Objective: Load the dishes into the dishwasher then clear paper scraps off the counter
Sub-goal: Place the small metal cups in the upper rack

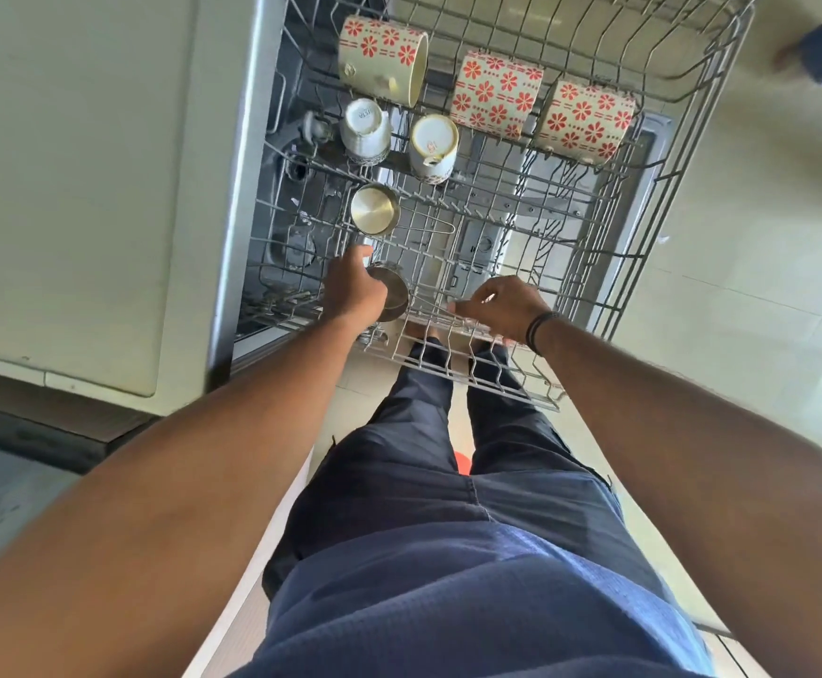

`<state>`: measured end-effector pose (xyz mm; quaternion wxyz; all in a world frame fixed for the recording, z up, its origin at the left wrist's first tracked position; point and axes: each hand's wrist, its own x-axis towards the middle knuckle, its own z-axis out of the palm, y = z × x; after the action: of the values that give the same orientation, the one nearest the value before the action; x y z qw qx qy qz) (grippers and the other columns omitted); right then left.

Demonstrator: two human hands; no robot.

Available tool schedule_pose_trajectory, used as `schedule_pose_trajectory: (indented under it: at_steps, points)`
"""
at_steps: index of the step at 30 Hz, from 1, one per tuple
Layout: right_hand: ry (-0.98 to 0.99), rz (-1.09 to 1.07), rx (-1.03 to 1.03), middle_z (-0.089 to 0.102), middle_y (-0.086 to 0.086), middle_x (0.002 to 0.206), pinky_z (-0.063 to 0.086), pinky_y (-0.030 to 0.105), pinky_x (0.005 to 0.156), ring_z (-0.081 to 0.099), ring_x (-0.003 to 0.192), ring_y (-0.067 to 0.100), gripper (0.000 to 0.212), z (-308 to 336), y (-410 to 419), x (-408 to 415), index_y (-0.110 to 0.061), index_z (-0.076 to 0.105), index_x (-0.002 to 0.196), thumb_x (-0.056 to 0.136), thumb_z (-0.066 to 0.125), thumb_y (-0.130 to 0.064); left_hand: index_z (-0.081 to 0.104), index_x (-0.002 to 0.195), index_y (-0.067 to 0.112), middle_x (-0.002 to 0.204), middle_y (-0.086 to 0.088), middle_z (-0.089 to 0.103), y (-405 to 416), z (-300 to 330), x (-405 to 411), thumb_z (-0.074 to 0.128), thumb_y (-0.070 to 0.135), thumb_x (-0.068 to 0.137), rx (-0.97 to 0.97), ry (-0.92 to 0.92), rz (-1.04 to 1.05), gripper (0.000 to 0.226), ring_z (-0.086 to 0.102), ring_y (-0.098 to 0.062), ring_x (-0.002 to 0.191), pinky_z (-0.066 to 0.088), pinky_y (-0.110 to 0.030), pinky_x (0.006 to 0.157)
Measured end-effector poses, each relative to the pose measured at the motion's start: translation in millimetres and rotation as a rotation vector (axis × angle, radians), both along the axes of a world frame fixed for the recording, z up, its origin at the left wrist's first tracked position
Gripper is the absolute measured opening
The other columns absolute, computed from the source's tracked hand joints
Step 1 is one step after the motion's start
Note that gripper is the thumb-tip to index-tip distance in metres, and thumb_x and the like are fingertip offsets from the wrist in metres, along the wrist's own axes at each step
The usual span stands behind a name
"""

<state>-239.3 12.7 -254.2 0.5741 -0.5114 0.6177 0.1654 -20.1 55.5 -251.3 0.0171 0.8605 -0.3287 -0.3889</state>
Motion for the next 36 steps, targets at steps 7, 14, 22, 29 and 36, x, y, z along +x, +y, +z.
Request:
schedule_pose_trajectory:
  at_steps: [7,14,22,29,36]
  points:
    - [0.118,0.125,-0.214,0.063,0.001,0.101,0.048,0.031,0.077,0.059,0.091,0.022,0.058,57.7,-19.8,-29.1,-0.021,0.068,0.099,0.083,0.055,-0.075,0.052,0.136,0.019,0.127,-0.011,0.058,-11.9,37.6,-34.8,0.065,0.011,0.09,-0.21,-0.069,-0.058,0.049,0.055,-0.027,0.115,0.047,-0.036,0.092]
    - [0.118,0.167,-0.41,0.067,-0.003,0.091,0.05,0.031,0.073,0.062,0.087,0.02,0.066,77.9,-33.3,-71.7,-0.025,0.067,0.091,0.076,0.044,-0.085,0.054,0.137,0.014,0.129,-0.009,0.061,-19.3,57.9,-91.9,0.063,0.014,0.092,-0.407,0.033,-0.014,0.046,0.059,-0.022,0.113,0.047,-0.032,0.093]
    - [-0.129,0.388,-0.584,0.069,-0.004,0.1,0.052,0.028,0.085,0.065,0.095,0.017,0.045,84.2,-57.5,-160.1,-0.022,0.07,0.104,0.086,0.062,-0.063,0.058,0.134,0.009,0.132,-0.011,0.061,-11.2,64.1,-216.8,0.067,0.012,0.091,-0.535,0.042,0.15,0.044,0.058,-0.017,0.116,0.051,-0.034,0.099]
    - [-0.185,0.616,-0.742,0.062,0.0,0.125,0.045,0.041,0.103,0.045,0.127,0.024,0.055,69.3,-70.9,-215.4,-0.024,0.068,0.114,0.084,0.058,-0.069,0.057,0.134,0.015,0.129,-0.007,0.063,27.5,62.0,-298.1,0.07,0.028,0.093,-0.521,0.08,0.33,0.045,0.061,-0.019,0.117,0.053,-0.043,0.1]
    - [-0.233,0.821,-0.845,0.049,0.006,0.145,0.035,0.053,0.113,0.034,0.14,0.03,0.074,46.7,-122.8,-210.8,-0.024,0.059,0.13,0.079,0.049,-0.078,0.052,0.142,0.019,0.137,-0.009,0.061,23.9,40.7,-299.8,0.076,0.047,0.085,-0.254,0.254,0.262,0.068,0.062,-0.022,0.119,0.051,-0.038,0.101]
